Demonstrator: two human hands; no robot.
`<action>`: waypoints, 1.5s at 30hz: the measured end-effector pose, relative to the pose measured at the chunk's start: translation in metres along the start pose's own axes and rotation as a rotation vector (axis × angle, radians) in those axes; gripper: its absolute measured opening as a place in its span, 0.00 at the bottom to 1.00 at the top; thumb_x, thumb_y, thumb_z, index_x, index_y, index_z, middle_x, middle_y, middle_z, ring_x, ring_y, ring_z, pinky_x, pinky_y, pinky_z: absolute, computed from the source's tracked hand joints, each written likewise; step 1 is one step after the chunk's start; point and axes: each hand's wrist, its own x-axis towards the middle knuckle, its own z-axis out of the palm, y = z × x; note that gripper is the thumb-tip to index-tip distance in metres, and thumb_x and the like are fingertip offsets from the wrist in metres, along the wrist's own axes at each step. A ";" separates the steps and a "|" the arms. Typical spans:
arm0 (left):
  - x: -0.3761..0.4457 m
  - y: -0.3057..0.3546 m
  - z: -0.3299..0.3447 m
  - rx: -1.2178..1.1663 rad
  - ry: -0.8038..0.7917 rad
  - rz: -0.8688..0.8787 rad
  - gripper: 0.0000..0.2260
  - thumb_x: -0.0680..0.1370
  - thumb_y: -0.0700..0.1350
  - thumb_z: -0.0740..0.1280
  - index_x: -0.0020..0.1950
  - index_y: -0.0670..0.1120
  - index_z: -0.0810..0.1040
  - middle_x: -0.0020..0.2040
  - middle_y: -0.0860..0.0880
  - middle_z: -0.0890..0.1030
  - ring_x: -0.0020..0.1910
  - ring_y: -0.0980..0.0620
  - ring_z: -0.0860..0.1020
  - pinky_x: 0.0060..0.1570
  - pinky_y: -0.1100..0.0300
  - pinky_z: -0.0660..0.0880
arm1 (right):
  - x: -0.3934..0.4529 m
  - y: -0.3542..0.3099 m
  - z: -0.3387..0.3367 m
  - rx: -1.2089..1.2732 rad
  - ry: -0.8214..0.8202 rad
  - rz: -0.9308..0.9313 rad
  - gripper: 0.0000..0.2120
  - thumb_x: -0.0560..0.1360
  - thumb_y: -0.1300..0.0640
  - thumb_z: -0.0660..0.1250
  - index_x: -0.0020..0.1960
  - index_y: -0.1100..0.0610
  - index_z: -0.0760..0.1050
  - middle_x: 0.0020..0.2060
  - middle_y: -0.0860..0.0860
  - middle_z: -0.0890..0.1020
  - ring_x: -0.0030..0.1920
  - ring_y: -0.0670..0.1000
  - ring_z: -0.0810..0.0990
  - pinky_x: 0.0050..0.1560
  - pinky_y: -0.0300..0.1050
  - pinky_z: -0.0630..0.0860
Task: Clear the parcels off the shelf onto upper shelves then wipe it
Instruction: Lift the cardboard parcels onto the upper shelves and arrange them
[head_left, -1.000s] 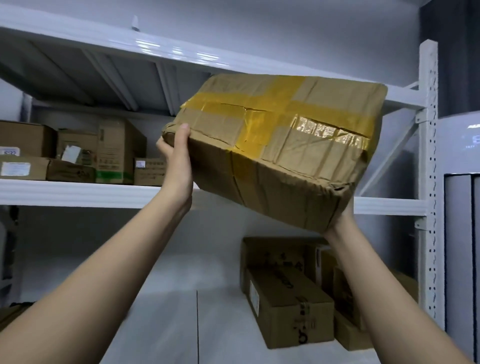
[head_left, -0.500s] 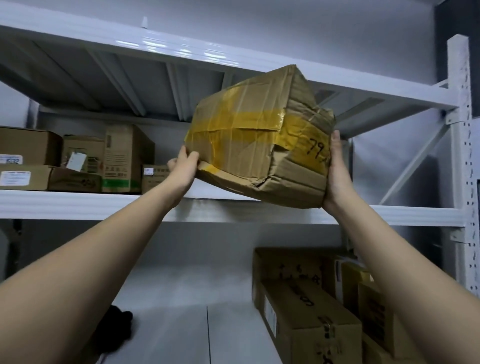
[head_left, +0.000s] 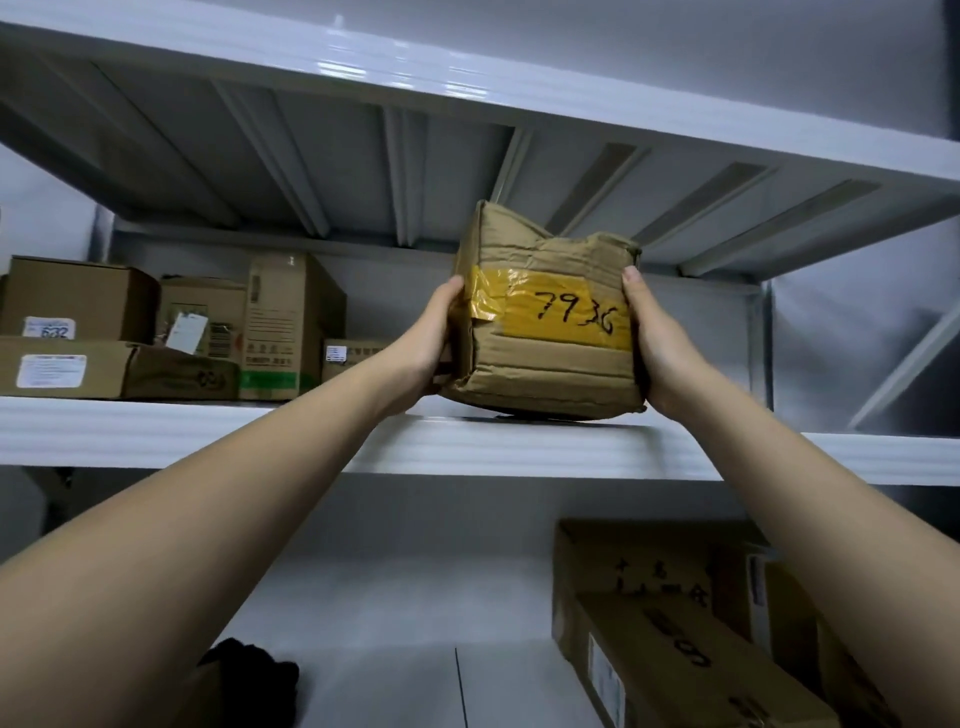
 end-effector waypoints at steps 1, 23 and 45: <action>0.004 0.000 -0.007 0.024 -0.018 -0.009 0.30 0.77 0.69 0.48 0.67 0.53 0.72 0.58 0.48 0.78 0.54 0.48 0.77 0.50 0.54 0.74 | 0.007 0.004 0.006 -0.006 -0.009 0.011 0.23 0.78 0.36 0.54 0.53 0.52 0.80 0.41 0.48 0.86 0.41 0.47 0.86 0.45 0.43 0.79; 0.099 0.007 -0.056 0.541 0.146 -0.042 0.42 0.76 0.60 0.65 0.76 0.61 0.36 0.76 0.42 0.57 0.50 0.39 0.78 0.28 0.58 0.80 | 0.114 0.035 0.039 -0.809 -0.294 0.108 0.34 0.72 0.28 0.53 0.70 0.50 0.64 0.64 0.52 0.71 0.50 0.57 0.79 0.43 0.50 0.82; 0.166 -0.012 -0.088 0.844 -0.027 -0.246 0.32 0.76 0.49 0.69 0.74 0.59 0.55 0.69 0.39 0.65 0.52 0.36 0.79 0.39 0.52 0.82 | 0.187 0.060 0.059 -0.877 -0.552 0.125 0.32 0.74 0.43 0.67 0.72 0.47 0.57 0.59 0.54 0.72 0.46 0.55 0.82 0.55 0.52 0.80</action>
